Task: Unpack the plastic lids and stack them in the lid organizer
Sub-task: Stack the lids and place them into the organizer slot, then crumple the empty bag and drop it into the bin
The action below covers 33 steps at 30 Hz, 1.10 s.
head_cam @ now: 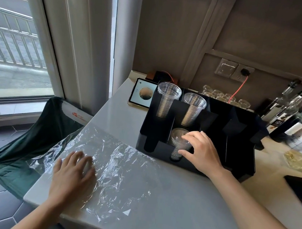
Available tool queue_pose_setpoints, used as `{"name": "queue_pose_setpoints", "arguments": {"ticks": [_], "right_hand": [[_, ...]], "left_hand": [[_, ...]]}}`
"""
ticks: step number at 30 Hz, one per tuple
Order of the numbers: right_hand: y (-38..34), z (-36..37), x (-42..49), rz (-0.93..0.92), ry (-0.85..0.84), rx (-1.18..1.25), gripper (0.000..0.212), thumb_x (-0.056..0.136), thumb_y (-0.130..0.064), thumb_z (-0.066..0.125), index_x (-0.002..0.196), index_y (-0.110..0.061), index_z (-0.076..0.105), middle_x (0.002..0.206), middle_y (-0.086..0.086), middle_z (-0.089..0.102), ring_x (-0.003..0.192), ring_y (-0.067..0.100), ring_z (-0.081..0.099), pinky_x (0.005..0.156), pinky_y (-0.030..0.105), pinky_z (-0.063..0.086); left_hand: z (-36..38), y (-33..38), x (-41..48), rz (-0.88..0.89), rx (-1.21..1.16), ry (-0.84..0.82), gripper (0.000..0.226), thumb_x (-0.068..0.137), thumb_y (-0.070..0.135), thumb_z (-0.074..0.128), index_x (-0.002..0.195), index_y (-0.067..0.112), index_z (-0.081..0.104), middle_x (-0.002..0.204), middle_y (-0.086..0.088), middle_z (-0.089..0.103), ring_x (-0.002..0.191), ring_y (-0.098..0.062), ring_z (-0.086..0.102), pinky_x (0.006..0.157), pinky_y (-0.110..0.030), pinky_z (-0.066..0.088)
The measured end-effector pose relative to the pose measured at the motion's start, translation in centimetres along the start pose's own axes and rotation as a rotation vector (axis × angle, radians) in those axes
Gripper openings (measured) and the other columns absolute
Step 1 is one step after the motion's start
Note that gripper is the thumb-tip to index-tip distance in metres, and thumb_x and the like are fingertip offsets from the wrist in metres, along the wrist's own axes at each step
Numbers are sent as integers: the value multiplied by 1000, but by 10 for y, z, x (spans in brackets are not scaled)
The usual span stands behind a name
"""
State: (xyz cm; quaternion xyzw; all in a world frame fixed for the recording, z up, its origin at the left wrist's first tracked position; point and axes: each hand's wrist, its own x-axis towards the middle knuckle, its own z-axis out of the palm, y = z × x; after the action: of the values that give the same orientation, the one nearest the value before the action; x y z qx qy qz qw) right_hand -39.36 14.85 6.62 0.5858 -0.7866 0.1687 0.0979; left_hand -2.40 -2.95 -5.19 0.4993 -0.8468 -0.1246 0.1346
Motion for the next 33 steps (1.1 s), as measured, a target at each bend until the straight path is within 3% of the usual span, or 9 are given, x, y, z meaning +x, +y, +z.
{"name": "queue_pose_setpoints", "arguments": {"ticks": [4,7,10,13,17,21,25,28,33], "right_hand": [[-13,-10,-18,98,195,109,34,75,-17,85,107,-11,74,106,2,70,99,23,60,99,36,47],[-36,-4,-52,296,321,379,17,80,-8,80,94,-17,74,94,-6,71,89,15,64,83,23,49],[-70,18,-102,556,231,714,27,83,-4,76,79,-30,73,82,-10,73,77,7,67,71,16,50],[-100,43,-155,710,161,810,36,82,-2,77,78,-38,73,73,-14,73,62,4,63,59,14,49],[-126,55,-197,752,152,796,48,74,8,80,75,-39,75,61,-10,68,48,3,55,46,19,46],[-138,49,-217,739,150,733,46,71,6,81,73,-39,74,64,-12,69,54,4,59,49,10,44],[-133,50,-223,775,102,707,45,72,2,82,76,-42,74,70,-13,71,58,7,62,54,15,50],[-127,46,-219,759,103,694,40,76,2,80,74,-38,74,78,-11,70,61,11,64,60,30,58],[-118,42,-208,813,22,694,21,87,-10,73,85,-31,72,81,-7,73,66,7,66,58,19,54]], "left_hand": [[-16,3,9,-23,-83,-139,72,70,72,36,128,38,62,148,-2,51,141,-27,41,119,-48,18],[-29,5,17,17,3,-399,88,69,79,45,149,41,39,164,-4,27,153,-25,20,121,-49,15],[-33,10,10,92,141,-494,96,72,87,45,156,50,15,169,-3,14,156,-26,5,121,-53,14],[-35,26,-5,135,285,-376,86,71,91,42,148,54,32,156,1,37,151,-27,18,113,-52,24],[-38,52,8,235,144,-35,56,74,62,74,120,30,68,117,-4,62,125,-32,49,95,-48,37],[-35,100,48,638,168,-210,74,82,57,70,147,31,46,149,-1,51,144,-24,39,114,-46,30],[-12,119,73,716,336,-474,96,77,65,70,157,34,25,158,3,39,147,-19,34,121,-55,14],[2,116,75,754,397,-455,104,73,72,68,158,36,19,160,5,37,145,-20,36,109,-48,30],[4,119,77,745,486,-383,109,66,84,61,156,32,28,126,0,59,113,-24,51,83,-38,30]]}}
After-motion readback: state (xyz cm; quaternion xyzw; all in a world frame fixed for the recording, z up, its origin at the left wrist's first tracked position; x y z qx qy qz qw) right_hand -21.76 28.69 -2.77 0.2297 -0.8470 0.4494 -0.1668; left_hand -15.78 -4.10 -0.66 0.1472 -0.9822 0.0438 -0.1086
